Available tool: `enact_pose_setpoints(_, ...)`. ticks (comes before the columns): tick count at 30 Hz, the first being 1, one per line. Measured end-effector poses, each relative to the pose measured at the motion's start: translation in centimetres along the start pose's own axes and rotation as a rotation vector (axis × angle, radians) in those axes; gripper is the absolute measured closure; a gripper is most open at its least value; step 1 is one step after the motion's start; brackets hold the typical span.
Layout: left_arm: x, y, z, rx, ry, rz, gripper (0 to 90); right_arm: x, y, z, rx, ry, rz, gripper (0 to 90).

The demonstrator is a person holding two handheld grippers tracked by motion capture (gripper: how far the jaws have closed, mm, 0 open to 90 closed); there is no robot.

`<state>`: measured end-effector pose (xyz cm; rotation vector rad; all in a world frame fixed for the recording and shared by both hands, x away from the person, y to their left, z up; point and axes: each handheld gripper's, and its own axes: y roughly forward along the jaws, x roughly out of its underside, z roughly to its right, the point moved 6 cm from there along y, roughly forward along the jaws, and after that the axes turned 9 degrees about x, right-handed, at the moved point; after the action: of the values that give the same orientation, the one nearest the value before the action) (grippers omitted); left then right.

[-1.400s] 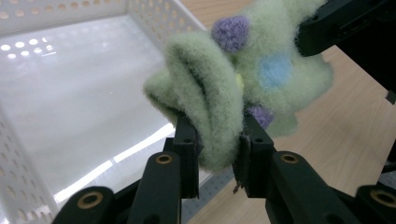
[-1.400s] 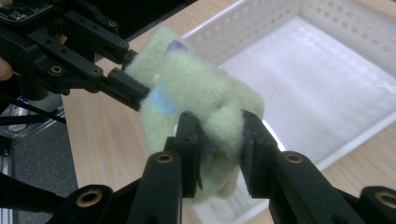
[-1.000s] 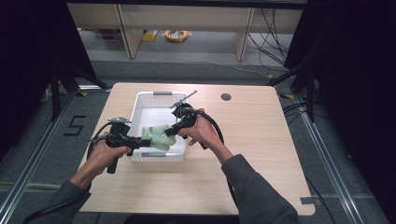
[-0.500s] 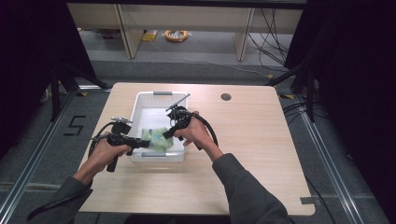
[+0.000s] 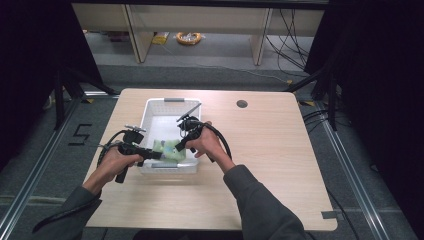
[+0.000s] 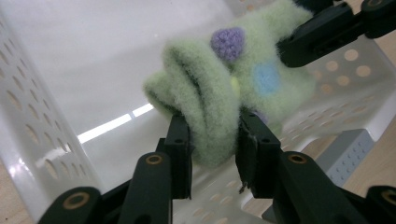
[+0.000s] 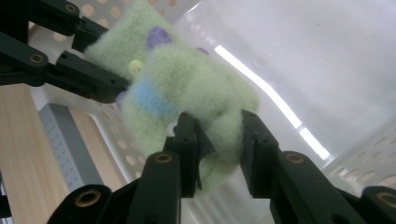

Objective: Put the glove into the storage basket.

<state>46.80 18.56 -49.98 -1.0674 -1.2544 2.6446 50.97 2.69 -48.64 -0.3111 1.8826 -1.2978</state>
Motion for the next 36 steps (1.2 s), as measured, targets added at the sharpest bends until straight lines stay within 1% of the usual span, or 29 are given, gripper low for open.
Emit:
enact_pose_setpoints(1, 0.0, 0.0, 0.0, -0.004, -0.001, -0.007, 65.6, 0.0, 0.1, 0.1, 0.009, -0.005, -0.005, 70.8)
enact_pose_setpoints(2, -0.1, 0.1, 0.1, -0.007, -0.015, 0.003, 63.9, 0.0, 0.3, 0.0, 0.003, -0.008, -0.005, 70.8)
enact_pose_setpoints(3, -0.1, -0.1, 0.0, -0.013, -0.009, -0.010, 61.7, 0.1, 0.4, 0.0, 0.008, -0.006, -0.011, 70.6)
enact_pose_setpoints(4, -0.2, 0.1, 0.0, -0.016, -0.026, 0.017, 60.5, 0.1, 0.4, 0.0, 0.009, -0.003, -0.015, 70.5)
enact_pose_setpoints(5, -0.2, -0.2, -0.1, -0.011, -0.012, -0.001, 60.7, 0.1, 0.6, 0.0, 0.008, -0.006, -0.016, 70.4)
enact_pose_setpoints(6, -0.3, -0.2, -0.1, -0.019, -0.016, 0.007, 60.4, 0.1, 0.7, 0.1, 0.012, -0.006, -0.018, 70.2)
enact_pose_setpoints(7, -0.4, -0.2, 0.0, -0.022, -0.032, 0.026, 59.5, 0.1, 0.7, 0.1, 0.013, 0.001, -0.026, 70.1)
enact_pose_setpoints(8, -0.5, -0.4, -0.2, -0.028, -0.023, 0.016, 55.9, 0.1, 0.8, 0.0, 0.015, 0.001, -0.030, 69.9)
enact_pose_setpoints(9, -0.7, -0.5, -0.1, -0.030, -0.030, 0.038, 54.4, 0.1, 0.9, 0.0, 0.014, 0.000, -0.033, 69.6)
enact_pose_setpoints(10, -0.8, -0.6, -0.1, -0.032, -0.024, 0.037, 54.8, 0.1, 0.9, 0.0, 0.017, 0.007, -0.036, 69.3)
enact_pose_setpoints(12, -1.0, -0.8, 0.1, -0.037, -0.016, 0.046, 54.4, 0.1, 1.1, 0.2, 0.029, -0.014, -0.026, 68.3)
enact_pose_setpoints(13, -1.1, -0.8, 0.1, -0.048, -0.014, 0.070, 52.2, 0.1, 1.1, 0.2, 0.031, -0.015, -0.031, 67.9)
enact_pose_setpoints(14, -1.2, -1.0, 0.2, -0.055, -0.013, 0.053, 49.8, 0.1, 1.1, 0.2, 0.033, -0.017, -0.032, 67.7)
enact_pose_setpoints(15, -1.3, -1.1, 0.3, -0.057, -0.010, 0.065, 49.2, 0.0, 1.0, 0.2, 0.038, -0.018, -0.029, 67.1)
enact_pose_setpoints(16, -1.3, -1.2, 0.4, -0.050, -0.009, 0.068, 49.0, 0.0, 1.0, 0.3, 0.041, -0.016, -0.027, 66.6)
enact_pose_setpoints(18, -1.4, -1.3, 0.7, -0.047, -0.008, 0.070, 47.4, 0.0, 0.8, 0.3, 0.042, -0.009, -0.024, 60.9)
enact_pose_setpoints(20, -1.5, -1.4, 0.9, -0.041, -0.010, 0.074, 44.9, 0.0, 0.6, 0.2, 0.049, -0.023, -0.024, 60.0)
enact_pose_setpoints(23, -1.6, -1.5, 1.3, -0.036, -0.007, 0.085, 42.3, -0.1, 0.2, 0.1, 0.056, -0.026, -0.012, 56.8)
enact_pose_setpoints(24, -1.7, -1.4, 1.4, -0.042, -0.011, 0.110, 40.3, -0.2, 0.1, 0.2, 0.063, -0.033, -0.005, 55.2)
enact_pose_setpoints(25, -1.7, -1.6, 1.5, -0.040, -0.006, 0.102, 37.9, -0.2, 0.0, 0.2, 0.068, -0.034, 0.001, 53.6)
enact_pose_setpoints(26, -1.7, -1.6, 1.7, -0.040, -0.016, 0.108, 36.0, -0.3, -0.2, 0.3, 0.070, -0.039, 0.003, 52.3)
enact_pose_setpoints(27, -1.7, -1.7, 1.9, -0.036, -0.014, 0.115, 35.2, -0.4, -0.4, 0.3, 0.075, -0.030, 0.013, 51.1)
enact_pose_setpoints(29, -1.7, -1.8, 2.1, -0.031, -0.016, 0.111, 33.8, -0.5, -0.7, 0.3, 0.072, -0.033, 0.031, 48.6)
enact_pose_setpoints(31, -1.6, -1.8, 2.5, -0.039, -0.006, 0.117, 31.9, -0.6, -1.2, 0.2, 0.074, -0.043, 0.058, 45.0)
enact_pose_setpoints(32, -1.6, -1.8, 2.7, -0.027, -0.006, 0.120, 31.6, -0.7, -1.4, 0.1, 0.074, -0.038, 0.065, 44.4)
enact_pose_setpoints(33, -1.5, -1.8, 2.9, -0.020, -0.004, 0.128, 30.8, -0.7, -1.7, 0.0, 0.071, -0.044, 0.071, 43.8)
enact_pose_setpoints(34, -1.5, -1.8, 3.1, -0.021, -0.002, 0.135, 29.2, -0.6, -1.9, -0.1, 0.068, -0.051, 0.081, 42.6)
enact_pose_setpoints(35, -1.4, -1.8, 3.3, -0.014, 0.002, 0.130, 28.3, -0.6, -2.2, -0.1, 0.067, -0.052, 0.090, 42.3)
enact_pose_setpoints(36, -1.4, -1.8, 3.5, -0.020, 0.011, 0.133, 28.2, -0.6, -2.5, -0.2, 0.060, -0.055, 0.098, 42.3)
